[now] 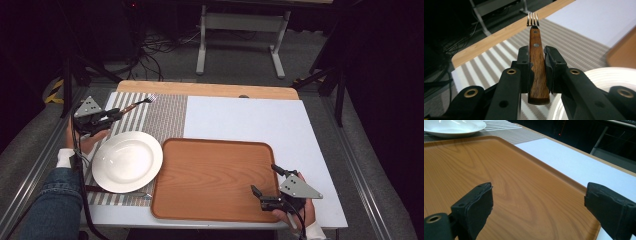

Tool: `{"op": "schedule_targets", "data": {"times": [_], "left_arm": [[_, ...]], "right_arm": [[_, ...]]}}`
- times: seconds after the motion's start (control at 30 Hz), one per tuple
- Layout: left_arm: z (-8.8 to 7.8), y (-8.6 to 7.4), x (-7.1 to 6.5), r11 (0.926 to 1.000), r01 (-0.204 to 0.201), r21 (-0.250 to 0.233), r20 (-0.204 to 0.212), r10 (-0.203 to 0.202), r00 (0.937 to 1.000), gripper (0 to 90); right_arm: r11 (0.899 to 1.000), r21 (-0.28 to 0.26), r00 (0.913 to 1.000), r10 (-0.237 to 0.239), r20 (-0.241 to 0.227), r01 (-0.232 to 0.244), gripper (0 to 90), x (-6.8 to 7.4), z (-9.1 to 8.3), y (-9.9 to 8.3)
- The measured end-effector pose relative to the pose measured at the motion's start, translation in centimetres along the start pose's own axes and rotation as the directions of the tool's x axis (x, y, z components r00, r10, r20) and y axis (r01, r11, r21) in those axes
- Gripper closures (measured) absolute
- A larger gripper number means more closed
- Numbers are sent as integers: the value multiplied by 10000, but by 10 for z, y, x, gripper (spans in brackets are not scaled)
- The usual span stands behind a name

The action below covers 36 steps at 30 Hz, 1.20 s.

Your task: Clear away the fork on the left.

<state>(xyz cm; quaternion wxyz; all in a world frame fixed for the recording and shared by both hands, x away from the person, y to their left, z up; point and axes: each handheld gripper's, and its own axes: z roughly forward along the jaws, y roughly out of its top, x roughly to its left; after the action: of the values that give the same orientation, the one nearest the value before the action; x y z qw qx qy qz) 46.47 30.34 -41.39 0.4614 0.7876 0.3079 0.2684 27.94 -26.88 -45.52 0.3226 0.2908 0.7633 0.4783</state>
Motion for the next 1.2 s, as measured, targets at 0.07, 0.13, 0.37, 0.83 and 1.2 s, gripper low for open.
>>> {"op": "schedule_targets", "data": {"times": [0.07,0.13,0.37,0.83,1.2], "left_arm": [[-4,5,-10,9996,-162,-238,66,164,9998,757],[-6,7,-15,9991,-187,-368,114,191,9998,757],[-16,19,-47,9948,-681,-763,360,710,9968,757],[-35,25,-114,9784,-1543,-1376,992,1686,9807,757],[-38,21,-162,9694,-2051,-1348,1900,2285,9548,757]], "right_arm": [[10000,-67,10000,15,-17,-16,93,0,-1,1],[10000,-93,10000,2,-31,-3,93,0,-1,1],[9996,-292,10000,24,-70,-27,93,-1,-5,2],[9990,-425,9995,-143,-273,131,93,1,0,7],[9989,-429,9992,-219,-348,204,93,2,4,8]]}}
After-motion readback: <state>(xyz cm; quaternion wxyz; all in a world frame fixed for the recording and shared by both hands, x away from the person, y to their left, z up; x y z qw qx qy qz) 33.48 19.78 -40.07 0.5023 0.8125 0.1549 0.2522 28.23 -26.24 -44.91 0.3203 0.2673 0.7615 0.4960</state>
